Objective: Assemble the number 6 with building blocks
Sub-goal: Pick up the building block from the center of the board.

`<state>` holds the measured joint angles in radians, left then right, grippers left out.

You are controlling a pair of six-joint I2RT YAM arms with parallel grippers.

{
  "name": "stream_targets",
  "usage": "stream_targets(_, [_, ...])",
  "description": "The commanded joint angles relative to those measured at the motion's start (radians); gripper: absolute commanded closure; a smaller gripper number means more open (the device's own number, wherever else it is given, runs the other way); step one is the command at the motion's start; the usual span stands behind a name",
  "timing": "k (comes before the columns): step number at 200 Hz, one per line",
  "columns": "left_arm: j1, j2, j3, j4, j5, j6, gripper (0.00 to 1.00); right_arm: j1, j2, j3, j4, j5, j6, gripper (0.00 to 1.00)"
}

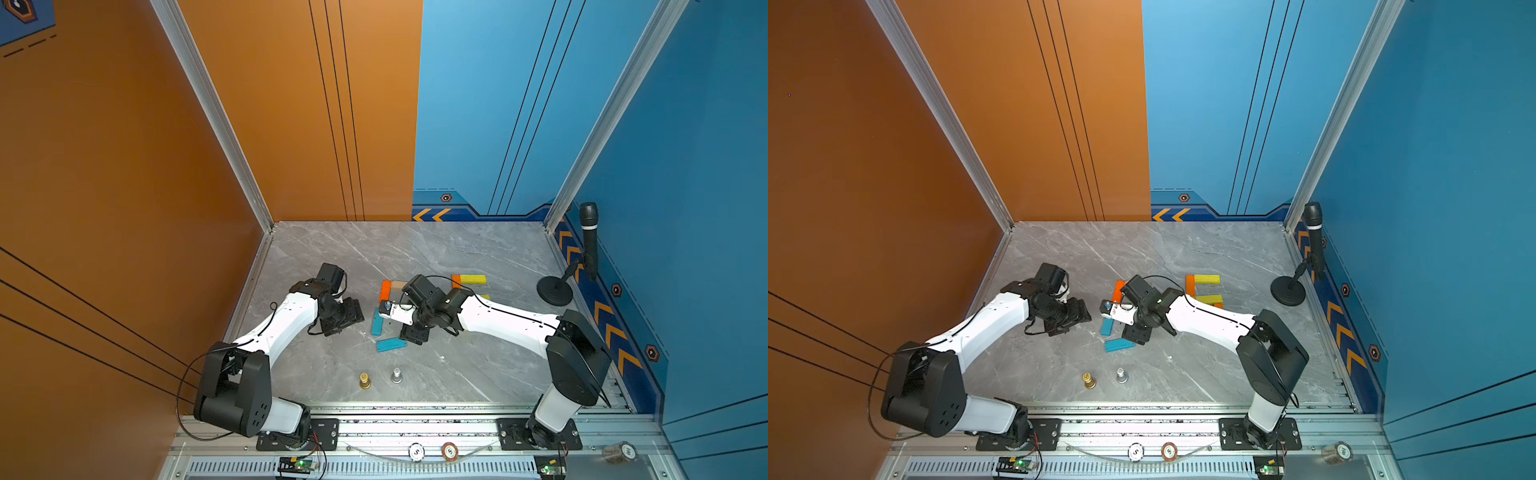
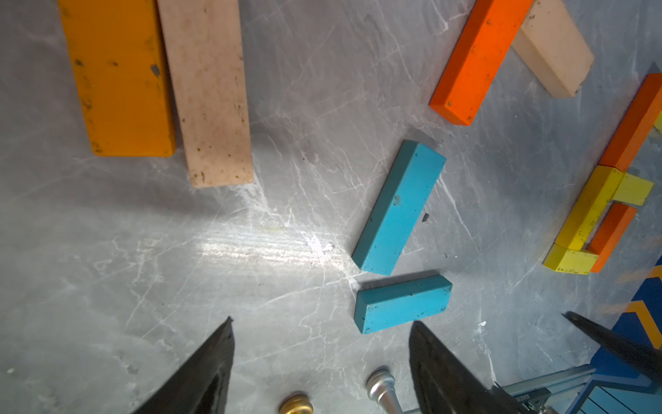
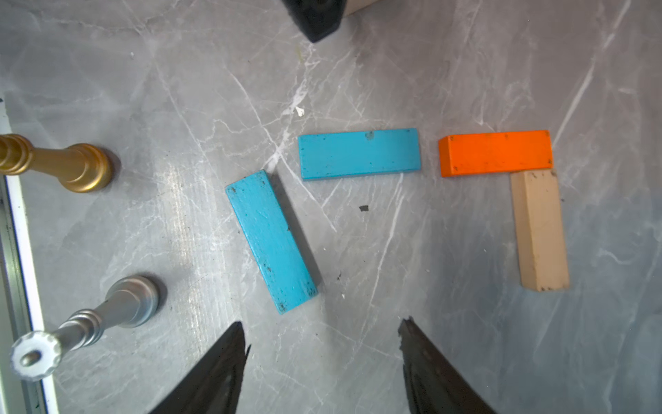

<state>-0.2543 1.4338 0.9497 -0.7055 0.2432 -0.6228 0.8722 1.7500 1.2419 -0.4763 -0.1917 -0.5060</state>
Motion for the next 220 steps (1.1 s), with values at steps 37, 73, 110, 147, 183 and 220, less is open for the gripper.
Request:
stream_targets(37, [0.015,0.047,-0.002,0.015,0.019,0.027,0.23,0.027,0.156,0.138,-0.089,-0.056,-0.146,0.34])
stream_targets(73, [0.023,0.049,-0.006,0.015,0.02,0.033,0.22,0.042,0.215,0.19,-0.133,-0.067,-0.171,0.36])
stream_targets(110, [0.035,0.045,-0.012,0.016,0.015,0.033,0.22,0.057,0.254,0.203,-0.16,-0.068,-0.19,0.37])
stream_targets(147, [0.039,0.05,-0.013,0.019,0.008,0.028,0.22,0.064,0.273,0.2,-0.152,-0.053,-0.203,0.37])
stream_targets(183, [0.041,0.051,-0.014,0.019,0.003,0.027,0.22,0.064,0.298,0.208,-0.148,-0.028,-0.209,0.42])
stream_targets(220, [0.041,0.048,-0.02,0.018,-0.005,0.024,0.22,0.057,0.306,0.206,-0.148,-0.019,-0.209,0.61])
